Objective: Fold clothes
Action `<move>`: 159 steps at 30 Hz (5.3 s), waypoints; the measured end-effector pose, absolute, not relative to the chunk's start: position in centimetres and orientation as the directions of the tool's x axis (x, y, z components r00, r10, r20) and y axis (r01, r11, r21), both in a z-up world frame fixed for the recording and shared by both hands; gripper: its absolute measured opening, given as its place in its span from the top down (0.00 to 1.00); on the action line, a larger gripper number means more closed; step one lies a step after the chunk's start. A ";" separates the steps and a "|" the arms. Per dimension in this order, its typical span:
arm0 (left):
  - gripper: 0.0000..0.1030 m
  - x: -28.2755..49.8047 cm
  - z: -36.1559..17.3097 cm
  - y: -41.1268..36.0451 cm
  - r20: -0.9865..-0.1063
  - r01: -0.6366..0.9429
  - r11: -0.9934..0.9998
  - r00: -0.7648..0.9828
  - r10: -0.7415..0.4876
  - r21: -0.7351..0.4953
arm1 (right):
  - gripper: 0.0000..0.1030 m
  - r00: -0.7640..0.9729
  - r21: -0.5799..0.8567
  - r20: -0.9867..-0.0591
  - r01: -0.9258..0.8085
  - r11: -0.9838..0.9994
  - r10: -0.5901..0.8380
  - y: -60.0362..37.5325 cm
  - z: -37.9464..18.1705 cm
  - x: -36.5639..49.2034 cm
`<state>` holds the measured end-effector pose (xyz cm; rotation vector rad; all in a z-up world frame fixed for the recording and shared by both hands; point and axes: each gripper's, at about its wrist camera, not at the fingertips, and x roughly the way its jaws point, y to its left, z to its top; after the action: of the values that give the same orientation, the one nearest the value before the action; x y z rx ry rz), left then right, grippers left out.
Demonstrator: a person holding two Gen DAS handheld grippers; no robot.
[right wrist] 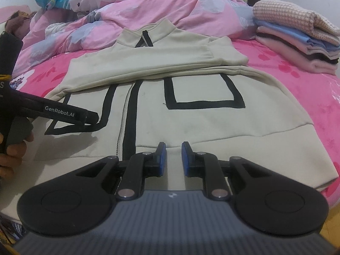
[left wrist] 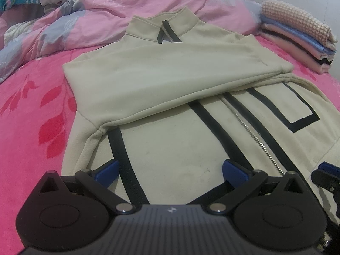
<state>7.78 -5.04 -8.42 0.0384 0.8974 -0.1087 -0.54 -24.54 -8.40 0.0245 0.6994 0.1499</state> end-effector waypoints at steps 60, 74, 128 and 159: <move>0.00 4.1 -8.3 -6.5 -0.778 0.197 0.980 0.619 -0.111 0.017 | 0.85 0.770 0.115 -0.614 -0.131 0.985 0.174 -25.2 -8.8 -0.9; 0.00 4.1 -8.4 -6.6 -0.777 0.197 0.980 0.620 -0.109 0.019 | 0.85 0.770 0.115 -0.614 -0.131 0.985 0.174 -25.1 -8.9 -0.9; 0.00 4.6 -7.8 -3.4 -0.800 0.237 0.971 0.575 -0.168 -0.034 | 0.93 0.497 0.160 -0.581 -0.706 0.690 0.644 -14.7 -6.7 -8.5; 0.00 6.6 -8.1 -5.2 -0.788 0.224 0.975 0.598 -0.145 -0.010 | 0.90 0.716 0.123 -0.696 0.046 0.991 0.054 -35.2 -8.3 -5.6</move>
<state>6.57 -5.15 -8.14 0.0933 0.9052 -0.2145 -5.64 -35.23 -8.26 0.1351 0.7728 0.0044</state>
